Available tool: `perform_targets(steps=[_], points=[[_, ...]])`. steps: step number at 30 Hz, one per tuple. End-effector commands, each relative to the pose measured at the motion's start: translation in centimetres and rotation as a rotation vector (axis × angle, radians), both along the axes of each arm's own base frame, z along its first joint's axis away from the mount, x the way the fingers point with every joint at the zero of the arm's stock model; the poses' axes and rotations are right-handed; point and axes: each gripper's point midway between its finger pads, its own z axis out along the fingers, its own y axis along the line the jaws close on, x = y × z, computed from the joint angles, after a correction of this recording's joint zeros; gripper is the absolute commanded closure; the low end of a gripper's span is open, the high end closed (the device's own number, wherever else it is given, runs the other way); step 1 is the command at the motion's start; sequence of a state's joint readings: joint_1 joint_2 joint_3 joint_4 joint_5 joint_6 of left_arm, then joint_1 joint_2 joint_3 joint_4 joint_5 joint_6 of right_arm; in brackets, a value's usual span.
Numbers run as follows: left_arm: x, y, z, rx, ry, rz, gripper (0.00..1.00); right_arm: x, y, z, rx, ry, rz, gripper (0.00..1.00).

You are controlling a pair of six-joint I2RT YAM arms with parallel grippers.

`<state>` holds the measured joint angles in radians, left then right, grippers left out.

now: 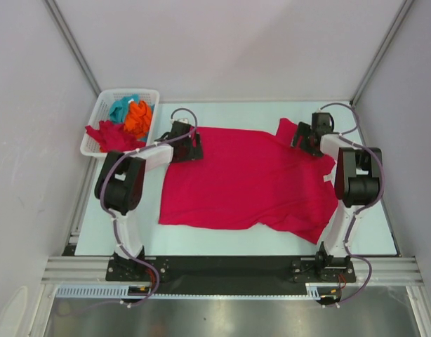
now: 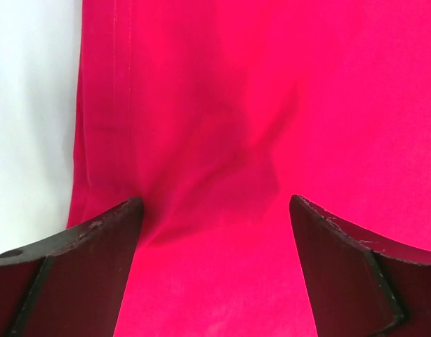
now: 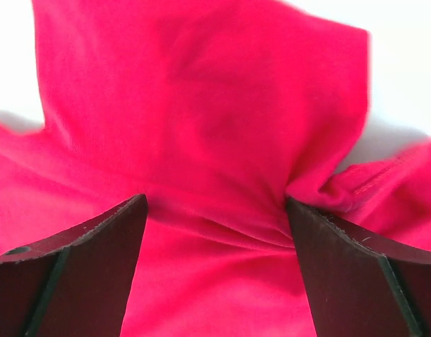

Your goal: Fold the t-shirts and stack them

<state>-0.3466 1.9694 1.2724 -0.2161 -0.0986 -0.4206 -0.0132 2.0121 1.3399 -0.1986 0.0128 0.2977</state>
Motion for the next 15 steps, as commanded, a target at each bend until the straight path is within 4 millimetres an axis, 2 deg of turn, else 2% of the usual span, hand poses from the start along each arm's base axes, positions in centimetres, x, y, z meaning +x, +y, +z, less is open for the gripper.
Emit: perform_targets(steps=[1,2,4,5,6,7,8,9,11,13,15], points=[[-6.8,0.0,-2.5,-0.007,0.15,-0.008,0.09,-6.8,2.1,-2.6,0.041,0.158,-0.012,0.13],[-8.7,0.3,-3.4,0.002,0.185,-0.012,0.09,-8.8,2.3,-3.8,0.041,0.202,-0.014,0.13],[-10.4,-0.1,-2.8,-0.006,0.184,-0.029,0.1,-10.6,3.1,-3.7,0.051,0.22,-0.014,0.13],[-12.3,0.3,-3.7,0.005,0.219,-0.032,0.1,-12.2,3.4,-4.5,0.052,0.253,-0.009,0.13],[-13.1,-0.3,-2.7,-0.005,0.199,-0.049,0.1,-13.1,3.7,-4.7,0.053,0.267,-0.006,0.13],[-13.9,-0.4,-2.5,-0.01,0.2,-0.045,0.1,-13.9,4.5,-4.0,0.052,0.268,0.013,0.13],[-15.5,0.0,-3.2,0.008,0.221,-0.045,0.1,-15.1,4.7,-4.4,0.051,0.294,0.015,0.13],[-16.4,-0.4,-2.5,0.001,0.212,-0.06,0.1,-15.7,4.8,-4.0,0.044,0.298,0.014,0.13],[-17.8,-0.1,-2.5,0.008,0.231,-0.055,0.1,-16.9,5.5,-2.8,0.039,0.299,0.041,0.13],[-17.8,-0.1,-1.3,-0.001,0.202,-0.051,0.1,-17.8,5.5,-1.9,0.028,0.311,0.045,0.12],[-16.6,0.2,1.0,0.01,0.141,-0.04,0.08,-16.7,5.0,1.1,0.005,0.249,0.04,0.11]])
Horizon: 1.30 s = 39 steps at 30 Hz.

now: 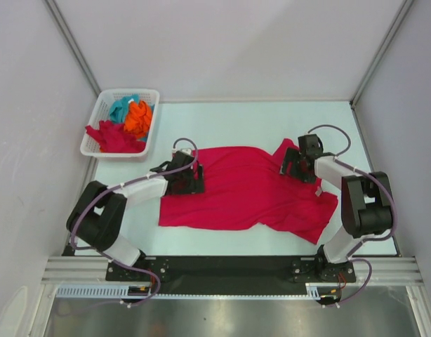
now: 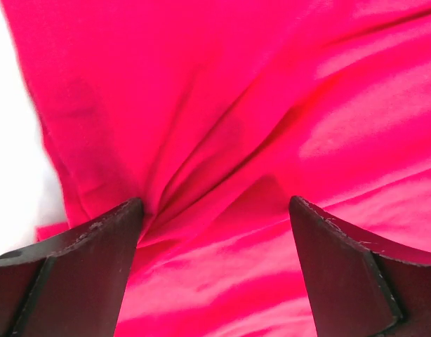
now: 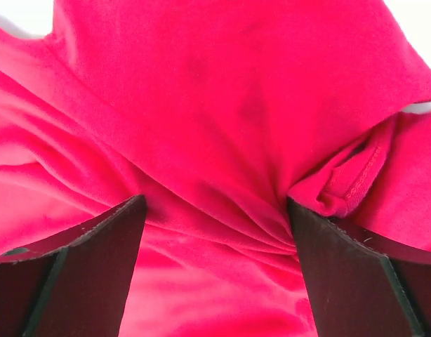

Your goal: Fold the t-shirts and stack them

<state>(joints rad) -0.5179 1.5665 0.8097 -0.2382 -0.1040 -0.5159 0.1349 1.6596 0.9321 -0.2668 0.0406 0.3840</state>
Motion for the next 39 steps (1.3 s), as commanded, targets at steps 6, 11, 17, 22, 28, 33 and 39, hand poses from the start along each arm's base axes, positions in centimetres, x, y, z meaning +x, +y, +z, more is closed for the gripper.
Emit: perform_targets(steps=[6,11,17,22,28,33,39], points=[[5.9,2.4,8.8,-0.033,-0.124,0.095,0.05,1.9,-2.3,10.9,0.034,-0.118,-0.06,0.07],[11.0,6.4,9.3,-0.036,-0.158,0.208,0.07,6.4,-3.2,13.9,0.075,-0.216,-0.069,0.08],[14.0,7.6,8.1,-0.093,-0.177,0.223,0.16,7.3,-4.0,11.9,0.086,-0.184,-0.083,0.09],[16.2,7.2,7.2,-0.075,-0.188,0.24,0.2,6.8,-3.8,10.0,0.1,-0.145,-0.084,0.09],[17.6,7.9,5.4,0.11,-0.173,0.296,0.23,6.4,-4.1,9.3,0.088,-0.134,-0.095,0.09],[17.0,8.3,3.1,0.186,-0.123,0.311,0.23,5.9,-4.6,9.2,0.076,-0.127,-0.102,0.09],[17.1,7.9,1.5,0.181,-0.105,0.315,0.25,5.5,-4.8,8.7,0.077,-0.113,-0.108,0.09]])
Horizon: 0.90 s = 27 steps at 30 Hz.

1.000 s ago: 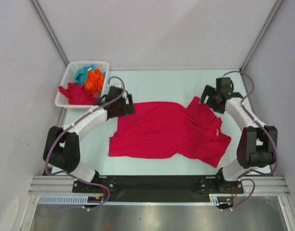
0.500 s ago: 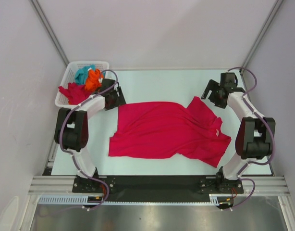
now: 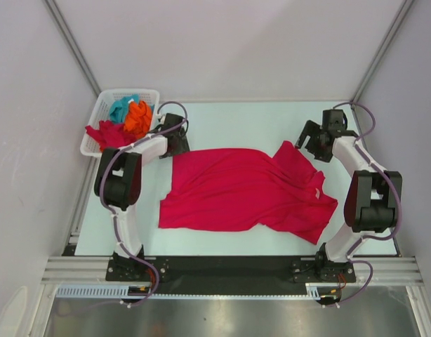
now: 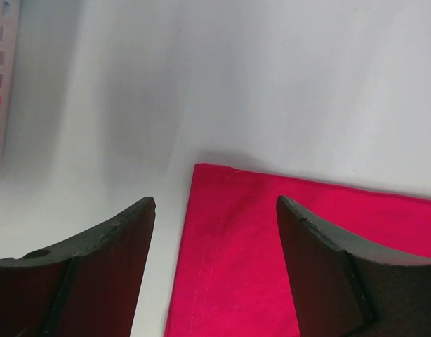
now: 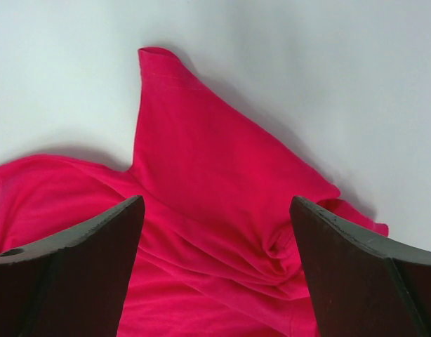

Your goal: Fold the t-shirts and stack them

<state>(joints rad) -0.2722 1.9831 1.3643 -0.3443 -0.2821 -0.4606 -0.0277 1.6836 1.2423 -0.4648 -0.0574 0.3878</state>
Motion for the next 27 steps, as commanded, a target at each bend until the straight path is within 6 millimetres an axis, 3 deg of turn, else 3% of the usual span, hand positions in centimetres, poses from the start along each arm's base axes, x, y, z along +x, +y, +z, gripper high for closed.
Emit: perform_targets(steps=[1,7,15,18,21,23,25,27], points=[[0.7,0.1,-0.5,0.021,-0.006,0.011,0.25,0.0,-0.4,0.9,-0.015,-0.029,0.0,0.09],[1.0,-0.2,-1.2,0.013,-0.001,0.017,0.27,-0.8,-0.9,0.1,-0.023,-0.01,-0.018,0.09],[1.0,-0.9,-1.7,0.009,0.008,0.002,0.38,-1.8,-1.6,-1.2,-0.02,0.02,-0.045,0.09],[1.0,-1.0,-1.8,0.011,0.012,-0.002,0.48,-2.0,-2.0,-1.5,-0.02,0.027,-0.056,0.09],[1.2,-1.3,-1.8,0.01,0.014,-0.018,0.64,-2.3,-2.5,-2.1,-0.027,0.037,-0.073,0.09],[1.1,-1.2,-1.8,0.014,0.015,-0.02,0.78,-2.6,-2.6,-2.7,-0.026,0.053,-0.082,0.1],[1.2,-1.2,-1.8,0.017,0.014,-0.028,1.0,-2.9,-2.4,-3.5,-0.018,0.069,-0.083,0.1],[1.2,-1.2,-1.8,0.02,0.011,-0.037,1.0,-3.0,-2.0,-4.2,-0.022,0.077,-0.075,0.11]])
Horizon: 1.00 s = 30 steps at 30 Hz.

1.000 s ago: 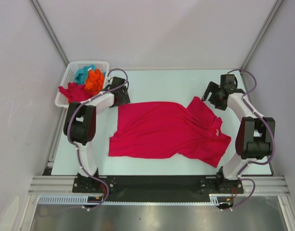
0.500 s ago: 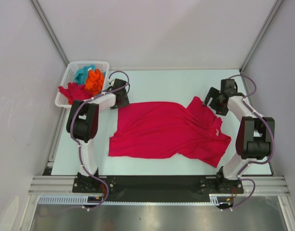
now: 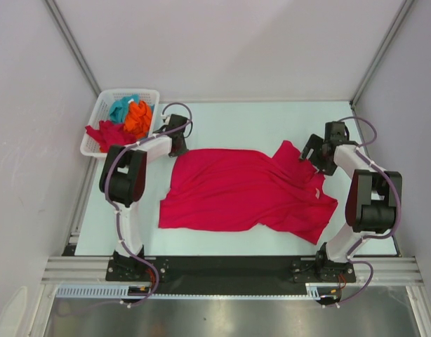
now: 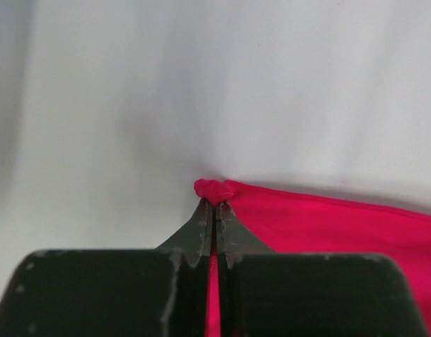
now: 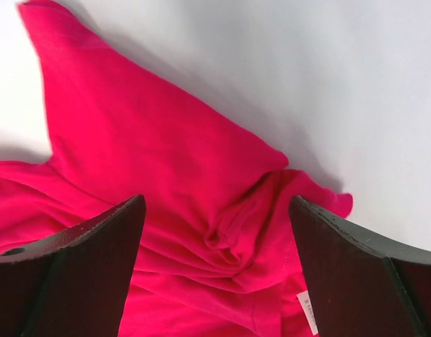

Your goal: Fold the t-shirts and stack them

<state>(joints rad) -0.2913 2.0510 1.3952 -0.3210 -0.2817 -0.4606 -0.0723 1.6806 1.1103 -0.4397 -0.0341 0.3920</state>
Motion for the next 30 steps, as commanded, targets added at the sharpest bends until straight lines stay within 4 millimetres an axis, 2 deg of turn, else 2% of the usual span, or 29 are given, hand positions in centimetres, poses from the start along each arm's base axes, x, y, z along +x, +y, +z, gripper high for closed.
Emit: perform_targets(steps=[1,5,6,9,12,14,15,16,17,18,19,22,23,24,26,27,28,29,30], points=[[0.4,0.0,0.0,0.021,0.0,-0.026,1.0,0.1,0.2,-0.1,-0.02,-0.022,-0.007,0.11],[0.2,0.1,0.0,0.024,0.0,-0.039,0.99,-0.2,1.7,-1.4,-0.022,0.007,0.031,0.12],[0.0,0.1,-0.1,0.023,0.004,-0.042,1.0,-0.3,1.4,-1.6,-0.044,0.01,0.022,0.12],[-0.3,0.2,-0.2,0.026,0.002,-0.046,1.0,0.0,1.5,-2.6,-0.05,0.012,0.026,0.19],[-0.5,0.2,0.0,0.022,-0.002,-0.054,1.0,0.7,0.9,-3.3,-0.093,0.015,0.027,0.31],[-0.3,0.1,0.2,0.017,-0.008,-0.057,1.0,0.9,0.3,-3.9,-0.122,0.038,0.027,0.44],[-0.4,0.0,0.2,0.015,-0.008,-0.057,1.0,1.3,-0.1,-3.6,-0.147,0.036,0.028,0.62],[-0.3,0.0,0.3,0.013,-0.011,-0.058,1.0,1.4,0.9,-3.5,-0.156,0.034,0.057,0.7],[-0.3,0.0,0.3,0.014,-0.011,-0.06,1.0,1.7,1.0,-3.1,-0.163,0.025,0.063,0.79],[-0.3,0.1,0.4,0.013,-0.012,-0.057,1.0,1.7,1.1,-2.8,-0.171,0.022,0.069,0.98],[-0.3,-0.1,0.3,0.009,-0.011,-0.061,1.0,1.9,1.4,-2.3,-0.174,0.01,0.081,1.0],[-0.4,-0.2,0.5,-0.002,-0.012,-0.065,1.0,1.8,4.0,0.6,-0.192,-0.067,0.157,1.0],[-0.5,-0.2,0.4,-0.002,-0.012,-0.065,1.0,1.3,6.3,1.5,-0.198,-0.096,0.211,1.0],[-0.6,-0.2,0.5,-0.002,-0.012,-0.065,1.0,0.9,7.2,3.5,-0.211,-0.143,0.229,1.0],[-0.7,-0.3,0.4,-0.008,-0.011,-0.067,1.0,-0.3,9.8,5.1,-0.201,-0.187,0.286,1.0],[-0.6,-0.3,0.7,-0.009,-0.017,-0.069,1.0,-1.6,12.3,6.4,-0.199,-0.224,0.346,1.0],[-0.7,-0.4,0.6,-0.01,-0.013,-0.072,1.0,-2.5,13.7,6.6,-0.194,-0.232,0.366,1.0],[-0.8,-0.3,0.5,-0.009,-0.012,-0.071,1.0,-3.9,14.5,5.8,-0.192,-0.213,0.384,1.0],[-0.8,-0.4,0.7,-0.011,-0.015,-0.074,1.0,-5.5,16.2,5.4,-0.181,-0.198,0.431,1.0]])
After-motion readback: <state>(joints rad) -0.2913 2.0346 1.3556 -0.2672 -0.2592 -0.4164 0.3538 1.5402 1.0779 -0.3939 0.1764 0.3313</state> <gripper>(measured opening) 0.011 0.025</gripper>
